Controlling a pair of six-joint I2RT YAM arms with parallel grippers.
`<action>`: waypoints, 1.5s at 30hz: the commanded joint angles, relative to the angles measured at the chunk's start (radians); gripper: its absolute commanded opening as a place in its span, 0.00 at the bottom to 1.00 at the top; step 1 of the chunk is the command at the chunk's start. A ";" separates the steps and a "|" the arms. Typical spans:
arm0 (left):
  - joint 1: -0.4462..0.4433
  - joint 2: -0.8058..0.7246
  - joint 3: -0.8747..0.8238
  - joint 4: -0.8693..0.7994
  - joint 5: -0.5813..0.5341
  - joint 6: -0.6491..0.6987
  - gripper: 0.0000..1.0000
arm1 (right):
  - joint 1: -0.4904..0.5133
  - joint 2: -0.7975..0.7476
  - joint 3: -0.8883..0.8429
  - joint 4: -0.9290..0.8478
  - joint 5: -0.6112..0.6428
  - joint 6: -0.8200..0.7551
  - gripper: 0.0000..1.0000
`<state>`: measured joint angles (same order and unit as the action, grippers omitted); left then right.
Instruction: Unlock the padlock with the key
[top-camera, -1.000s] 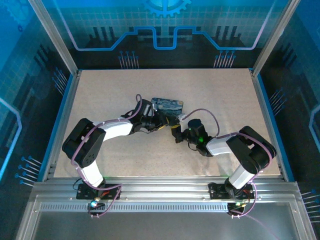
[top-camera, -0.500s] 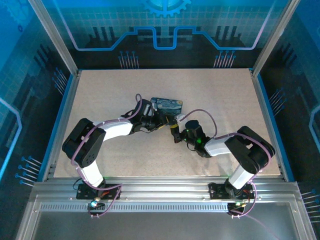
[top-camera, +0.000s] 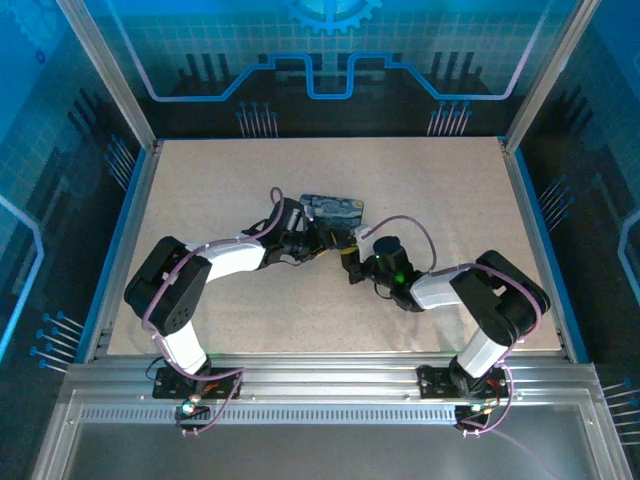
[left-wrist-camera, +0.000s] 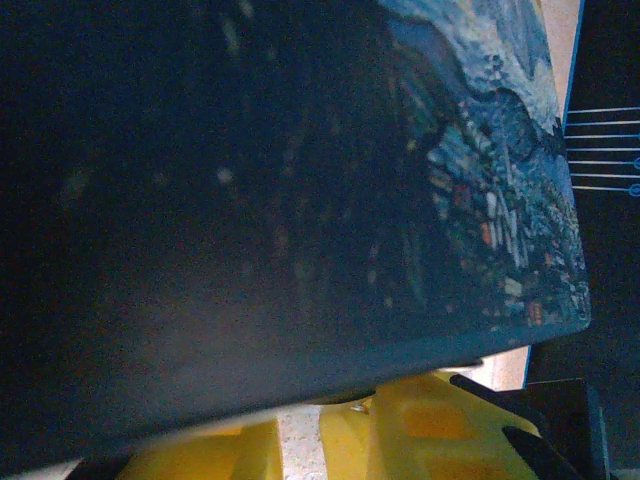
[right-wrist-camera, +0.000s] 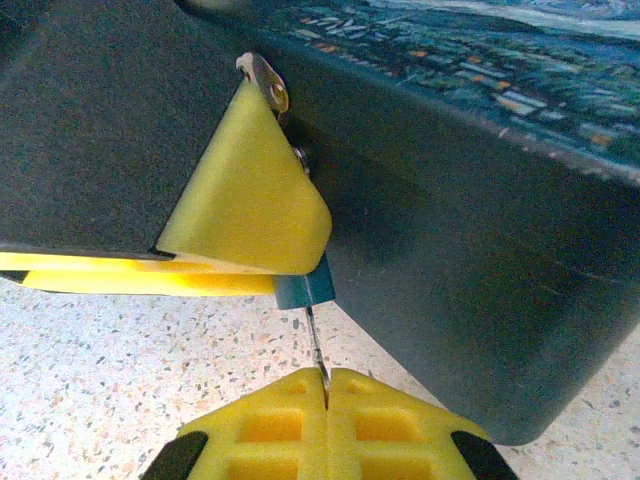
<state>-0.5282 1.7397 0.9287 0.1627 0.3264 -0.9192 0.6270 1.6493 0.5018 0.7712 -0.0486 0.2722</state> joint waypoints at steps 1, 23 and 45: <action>-0.029 -0.025 -0.006 0.001 0.067 -0.022 0.07 | -0.012 -0.001 0.060 0.130 -0.117 0.040 0.00; -0.029 -0.046 -0.011 0.003 0.068 -0.039 0.06 | -0.076 0.068 0.062 0.232 -0.273 0.134 0.00; -0.028 -0.089 -0.005 -0.049 0.080 -0.056 0.07 | -0.058 -0.049 0.011 0.092 -0.115 -0.060 0.00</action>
<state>-0.5266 1.6833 0.9287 0.1535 0.3115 -0.9627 0.5541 1.6382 0.5095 0.8104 -0.1970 0.2558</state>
